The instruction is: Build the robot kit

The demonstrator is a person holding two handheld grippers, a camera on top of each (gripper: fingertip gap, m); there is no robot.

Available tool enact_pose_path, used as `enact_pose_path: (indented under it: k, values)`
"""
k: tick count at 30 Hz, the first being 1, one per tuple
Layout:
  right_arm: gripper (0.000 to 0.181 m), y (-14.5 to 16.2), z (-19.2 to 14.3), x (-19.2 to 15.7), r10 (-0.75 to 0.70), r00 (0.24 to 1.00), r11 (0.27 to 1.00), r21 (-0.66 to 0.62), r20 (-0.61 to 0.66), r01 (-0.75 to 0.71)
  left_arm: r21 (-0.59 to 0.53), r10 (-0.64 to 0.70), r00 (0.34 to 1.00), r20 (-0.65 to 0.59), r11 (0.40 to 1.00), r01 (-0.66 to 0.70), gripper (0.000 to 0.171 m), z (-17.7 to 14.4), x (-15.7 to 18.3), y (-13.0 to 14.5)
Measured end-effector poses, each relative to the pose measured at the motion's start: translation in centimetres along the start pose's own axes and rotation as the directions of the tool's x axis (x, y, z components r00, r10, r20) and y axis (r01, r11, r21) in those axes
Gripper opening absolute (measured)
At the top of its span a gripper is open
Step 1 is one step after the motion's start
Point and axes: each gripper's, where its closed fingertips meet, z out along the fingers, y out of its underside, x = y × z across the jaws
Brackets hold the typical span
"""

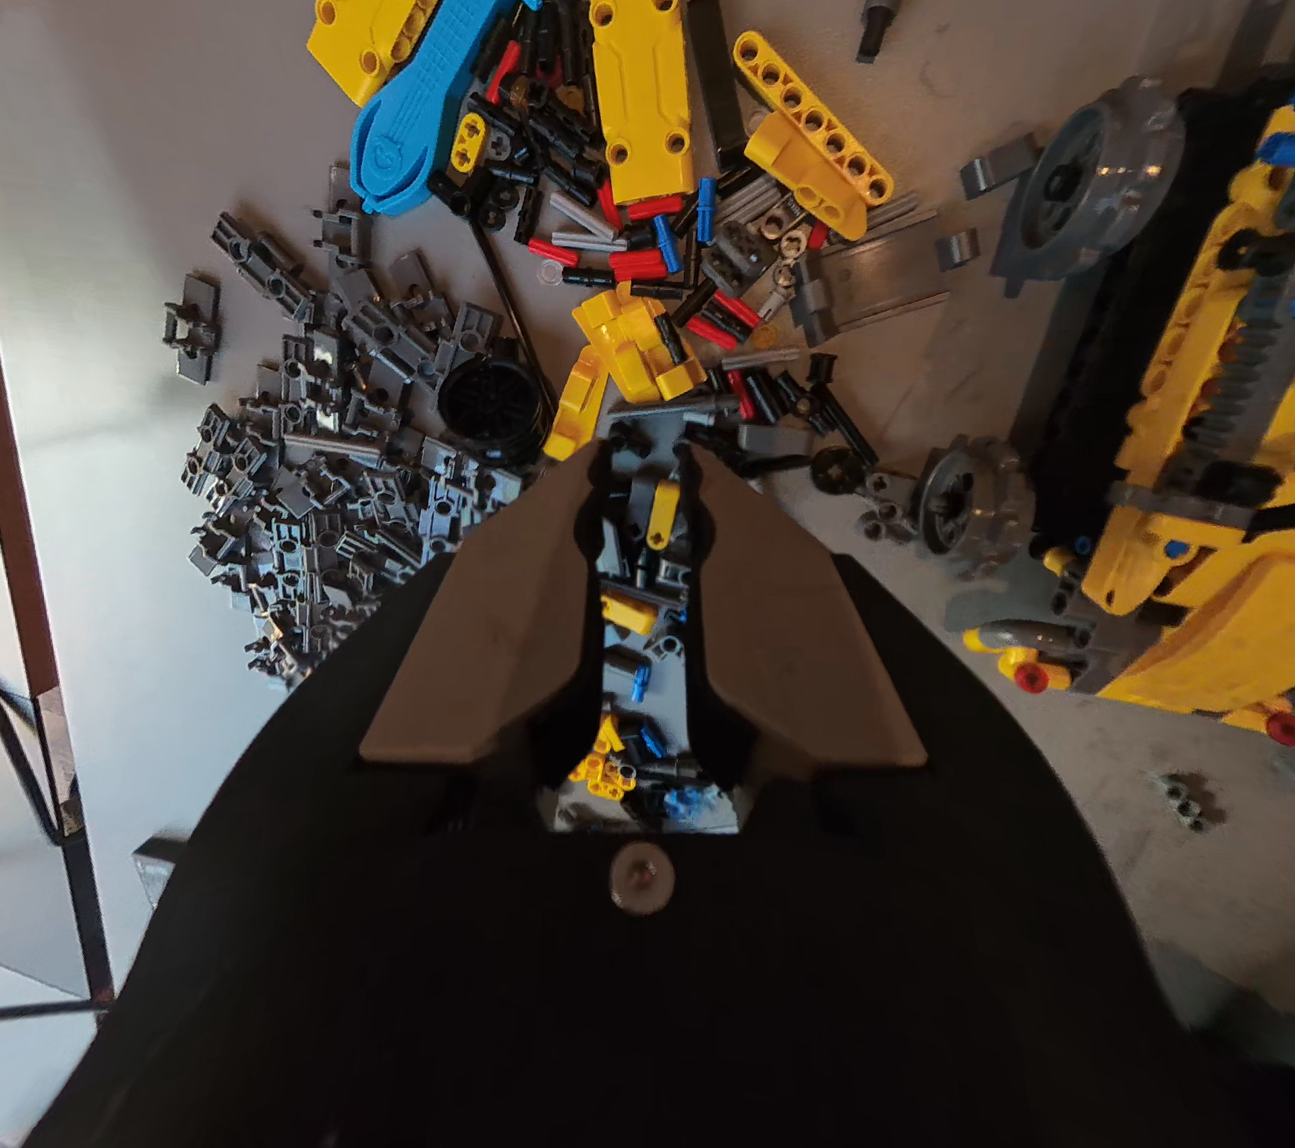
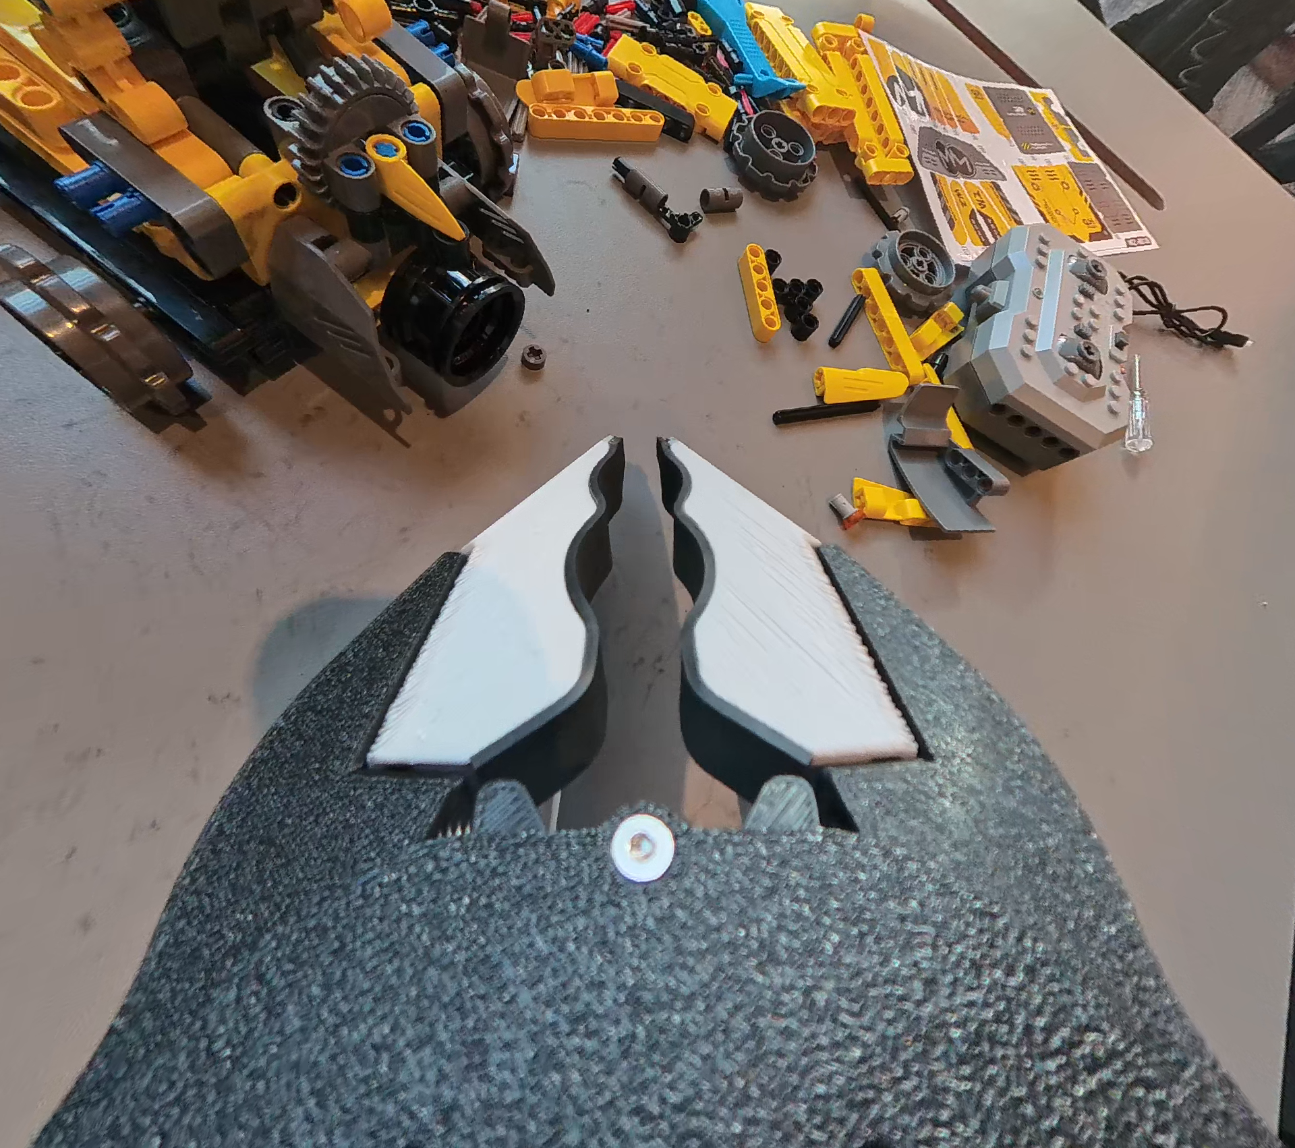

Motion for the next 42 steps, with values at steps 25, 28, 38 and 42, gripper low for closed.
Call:
enact_pose_path:
  k: [25, 28, 38, 42]
  values:
    - [0.011, -0.4, -0.3, -0.1, -0.005, 1.0, 0.999, 0.032, 0.0, 0.005, 0.03, -0.012, 0.99, -0.141, 0.999, 0.017, 0.009, 2.8, 0.0, 1.2]
    - [0.01, -0.4, -0.4, -0.1, -0.006, 1.0, 0.999, 0.035, 0.002, 0.006, 0.02, -0.011, 0.99, -0.139, 1.0, 0.014, 0.005, 2.8, 0.1, 1.1]
    - [0.009, -0.2, -0.1, -0.3, -0.018, 1.0, 1.0, 0.013, 0.005, 0.018, -0.036, 0.049, 0.997, -0.06, 0.998, -0.051, 0.004, 2.3, 0.3, 1.0]
    - [0.009, -0.2, -0.2, 0.0, -0.012, 1.0, 1.0, 0.013, -0.009, 0.012, -0.01, 0.068, 0.997, -0.048, 0.998, -0.068, 0.004, 1.5, 0.6, 0.2]
